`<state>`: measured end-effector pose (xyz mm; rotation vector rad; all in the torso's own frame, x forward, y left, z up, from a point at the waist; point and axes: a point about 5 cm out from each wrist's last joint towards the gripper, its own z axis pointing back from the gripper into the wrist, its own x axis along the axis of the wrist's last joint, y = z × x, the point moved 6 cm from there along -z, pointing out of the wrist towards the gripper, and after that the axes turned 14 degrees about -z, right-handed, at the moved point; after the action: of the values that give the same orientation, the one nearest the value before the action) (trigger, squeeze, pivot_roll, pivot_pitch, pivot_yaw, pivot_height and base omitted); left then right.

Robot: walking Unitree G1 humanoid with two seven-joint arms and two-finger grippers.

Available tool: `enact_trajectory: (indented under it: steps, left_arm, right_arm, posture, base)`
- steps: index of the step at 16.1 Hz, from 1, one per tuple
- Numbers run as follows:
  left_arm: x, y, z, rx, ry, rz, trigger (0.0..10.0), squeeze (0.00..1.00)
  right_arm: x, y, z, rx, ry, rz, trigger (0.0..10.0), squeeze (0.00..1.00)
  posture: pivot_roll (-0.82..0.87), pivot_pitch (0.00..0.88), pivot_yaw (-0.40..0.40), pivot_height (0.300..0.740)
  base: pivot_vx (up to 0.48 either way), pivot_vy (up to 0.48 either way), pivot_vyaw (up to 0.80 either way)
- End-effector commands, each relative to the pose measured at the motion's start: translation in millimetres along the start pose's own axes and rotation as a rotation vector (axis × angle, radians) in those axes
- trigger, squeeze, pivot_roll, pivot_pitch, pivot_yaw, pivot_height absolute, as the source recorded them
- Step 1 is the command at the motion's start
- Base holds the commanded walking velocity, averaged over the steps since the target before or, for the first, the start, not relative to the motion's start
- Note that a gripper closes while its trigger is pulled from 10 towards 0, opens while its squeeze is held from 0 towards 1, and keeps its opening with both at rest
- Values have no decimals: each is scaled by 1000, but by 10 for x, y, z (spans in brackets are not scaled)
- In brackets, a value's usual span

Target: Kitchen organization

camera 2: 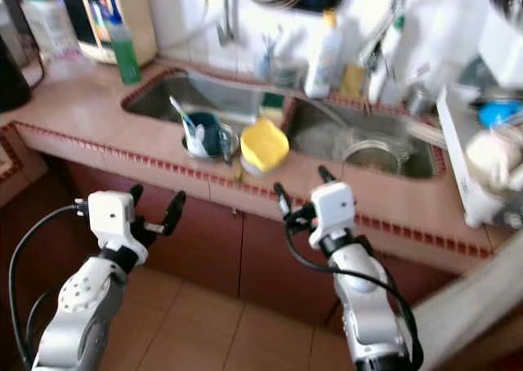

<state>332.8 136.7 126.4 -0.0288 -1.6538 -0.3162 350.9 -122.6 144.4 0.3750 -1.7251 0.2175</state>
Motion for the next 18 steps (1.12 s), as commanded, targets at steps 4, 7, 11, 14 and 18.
enact_trajectory:
  steps: [4,7,11,14,18]
  left_arm:
    - [30,111,22,29,-6,-16,10000,0]
    - [37,105,20,30,-8,-16,10000,0]
    - [23,129,14,42,3,6,10000,0]
    - [49,110,-1,36,3,123,10000,0]
    - [137,138,-5,20,-37,186,10000,0]
  right_arm:
    - [30,106,-37,31,-10,-13,10000,0]
    - [42,110,-45,34,-11,-12,10000,0]
    - [50,115,-46,38,-13,-8,10000,0]
    - [51,114,-49,39,-12,-6,10000,0]
    - [48,126,-59,43,-13,-5,10000,0]
  posture:
    - [-88,17,-52,740]
    - [-89,17,-52,740]
    - [-89,17,-52,740]
    - [-89,15,-50,740]
    - [-90,6,-52,740]
  base:
    - [358,0,0]
    - [361,0,0]
    - [331,0,0]
    - [0,0,0]
    - [0,0,0]
